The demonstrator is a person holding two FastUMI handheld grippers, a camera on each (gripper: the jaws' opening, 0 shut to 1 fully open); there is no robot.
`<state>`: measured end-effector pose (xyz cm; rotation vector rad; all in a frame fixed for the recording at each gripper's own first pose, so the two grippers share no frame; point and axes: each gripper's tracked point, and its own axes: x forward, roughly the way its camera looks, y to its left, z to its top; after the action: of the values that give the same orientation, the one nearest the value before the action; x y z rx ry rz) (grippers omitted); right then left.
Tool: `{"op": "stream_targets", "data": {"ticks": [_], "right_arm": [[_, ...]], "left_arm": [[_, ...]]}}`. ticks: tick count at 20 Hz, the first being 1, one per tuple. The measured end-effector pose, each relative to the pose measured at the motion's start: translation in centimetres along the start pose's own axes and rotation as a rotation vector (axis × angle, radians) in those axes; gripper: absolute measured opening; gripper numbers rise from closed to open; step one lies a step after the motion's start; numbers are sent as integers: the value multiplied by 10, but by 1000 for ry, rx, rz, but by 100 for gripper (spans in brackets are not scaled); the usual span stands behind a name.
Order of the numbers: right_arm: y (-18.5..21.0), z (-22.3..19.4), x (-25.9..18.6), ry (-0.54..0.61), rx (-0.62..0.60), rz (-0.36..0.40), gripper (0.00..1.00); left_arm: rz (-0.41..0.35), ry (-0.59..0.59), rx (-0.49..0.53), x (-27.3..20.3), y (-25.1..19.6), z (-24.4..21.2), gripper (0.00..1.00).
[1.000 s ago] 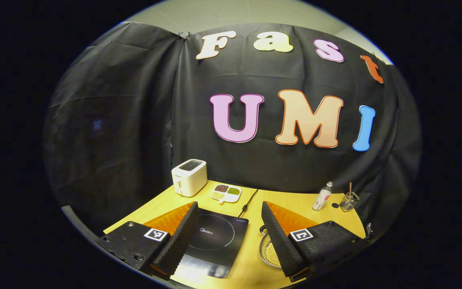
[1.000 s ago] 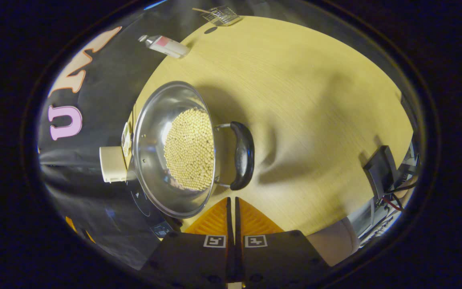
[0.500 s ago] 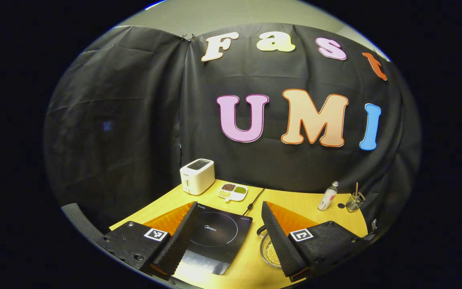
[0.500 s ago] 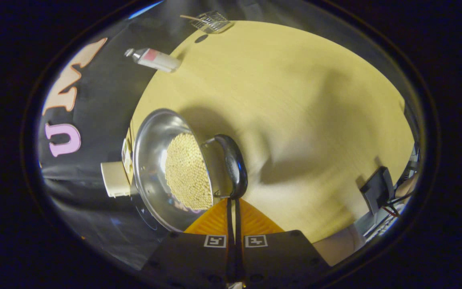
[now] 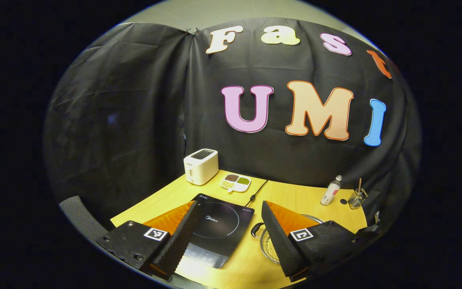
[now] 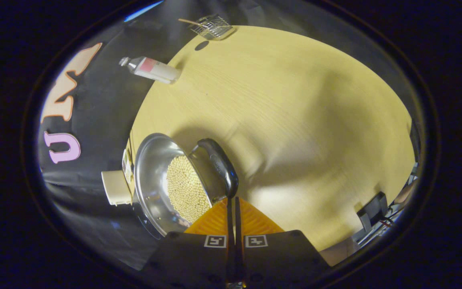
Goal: First push the handle of the pot to place it horizontally, then grasp the pot with both hands and set it on the induction cooktop.
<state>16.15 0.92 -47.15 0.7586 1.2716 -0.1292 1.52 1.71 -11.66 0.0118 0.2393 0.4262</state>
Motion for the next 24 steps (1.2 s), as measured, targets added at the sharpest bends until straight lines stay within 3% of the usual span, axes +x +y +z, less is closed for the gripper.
{"op": "stream_targets", "data": {"ticks": [3,4,11,12,14,15,16,18,19,21,23,24], "right_arm": [[2,12,3,-16,27,12,2],[3,16,3,-21,35,16,3],[10,19,-4,-29,31,39,3],[6,22,-7,-44,37,28,3],[-1,25,-13,-69,32,21,0],[-6,28,-14,-84,17,5,27],[-5,32,-16,-98,1,18,14],[-13,39,-25,-119,-56,-8,52],[-14,44,-29,-126,-78,-2,41],[-11,47,-34,-117,-131,22,71],[-10,48,-39,-101,-175,46,84],[-9,49,-41,-98,-197,57,99]], "left_arm": [[6,15,-6,3,0,-4,95],[5,22,-6,6,-1,-4,91],[-30,62,-35,20,-15,-14,95],[-34,71,-46,23,-16,-18,91],[-47,103,-81,29,-20,-31,95],[-66,130,-96,31,-25,-41,95],[-86,157,-105,35,-30,-52,95],[-122,221,-108,42,-37,-74,95],[-141,261,-104,46,-39,-87,95],[-183,336,-97,53,-44,-111,95],[-234,416,-102,57,-52,-131,95],[-263,448,-112,62,-56,-137,95]]}}
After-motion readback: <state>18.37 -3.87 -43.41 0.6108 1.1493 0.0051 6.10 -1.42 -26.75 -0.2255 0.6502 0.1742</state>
